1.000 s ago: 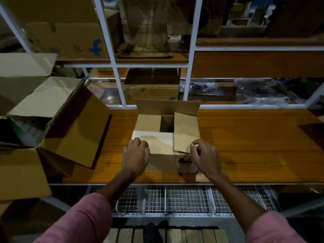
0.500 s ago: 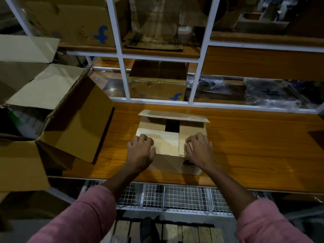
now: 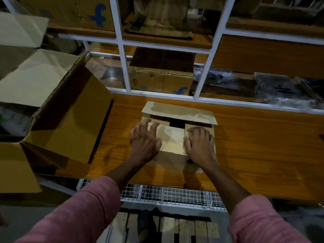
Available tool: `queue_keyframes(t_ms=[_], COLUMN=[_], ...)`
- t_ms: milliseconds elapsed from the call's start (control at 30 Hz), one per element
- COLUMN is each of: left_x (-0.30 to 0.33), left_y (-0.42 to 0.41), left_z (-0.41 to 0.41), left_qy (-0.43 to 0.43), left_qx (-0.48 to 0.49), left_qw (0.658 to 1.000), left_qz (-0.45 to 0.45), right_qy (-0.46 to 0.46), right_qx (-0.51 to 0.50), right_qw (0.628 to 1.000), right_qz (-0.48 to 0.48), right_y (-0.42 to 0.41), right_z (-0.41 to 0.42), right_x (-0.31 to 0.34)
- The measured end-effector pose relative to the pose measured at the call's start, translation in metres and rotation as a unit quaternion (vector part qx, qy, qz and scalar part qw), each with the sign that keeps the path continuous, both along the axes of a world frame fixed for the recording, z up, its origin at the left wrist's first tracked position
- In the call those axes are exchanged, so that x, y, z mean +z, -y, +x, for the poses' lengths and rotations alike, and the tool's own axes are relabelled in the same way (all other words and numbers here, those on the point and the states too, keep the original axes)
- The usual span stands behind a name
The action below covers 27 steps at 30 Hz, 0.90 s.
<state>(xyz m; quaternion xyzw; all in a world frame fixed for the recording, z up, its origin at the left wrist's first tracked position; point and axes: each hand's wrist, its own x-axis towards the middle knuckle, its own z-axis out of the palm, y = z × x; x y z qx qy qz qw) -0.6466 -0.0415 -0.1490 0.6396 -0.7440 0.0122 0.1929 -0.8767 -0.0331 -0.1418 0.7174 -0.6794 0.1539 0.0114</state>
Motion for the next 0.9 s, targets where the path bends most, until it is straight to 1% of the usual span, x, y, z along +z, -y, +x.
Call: queue_keyframes(t_ms=[100,200,300,367,467,600,667,733,800,900], left_x=[0.010,0.009,0.003,0.004,0.004,0.001,0.002,0.001,-0.002,-0.005], left_y=[0.023,0.041,0.047,0.048,0.049,0.048,0.049,0.051,0.052,0.054], left_z=[0.001,0.001,-0.001,-0.004,-0.006,-0.007,-0.008,-0.007,-0.005,-0.003], left_qy=[0.005,0.002,0.025,0.041,0.032,-0.012,-0.027,-0.037,-0.036,-0.041], left_qx=[0.022,0.037,0.037,0.044,0.053,0.057,0.061,0.060,0.049,0.043], left_qw=[1.000,0.997,0.993,0.990,0.987,0.983,0.982,0.982,0.984,0.984], left_qz=[0.009,0.063,0.109,0.124,0.148,0.173,0.177,0.176,0.170,0.168], right_qy=[-0.003,0.015,0.046,0.068,0.077,0.034,0.031,0.046,0.072,0.071], right_qx=[-0.011,-0.017,-0.020,-0.021,-0.035,-0.065,-0.100,-0.119,-0.095,-0.051], right_qw=[1.000,1.000,0.998,0.997,0.995,0.997,0.994,0.986,0.980,0.981], right_qz=[0.001,0.001,-0.022,-0.041,-0.046,0.014,0.043,0.109,0.161,0.173], right_y=[0.003,0.004,0.005,0.005,0.009,0.019,0.026,0.038,0.049,0.055], right_z=[-0.001,0.000,0.001,-0.001,-0.004,-0.004,-0.008,-0.016,-0.025,-0.035], right_x=[0.000,-0.003,-0.002,-0.004,-0.006,-0.003,0.000,-0.003,-0.005,-0.007])
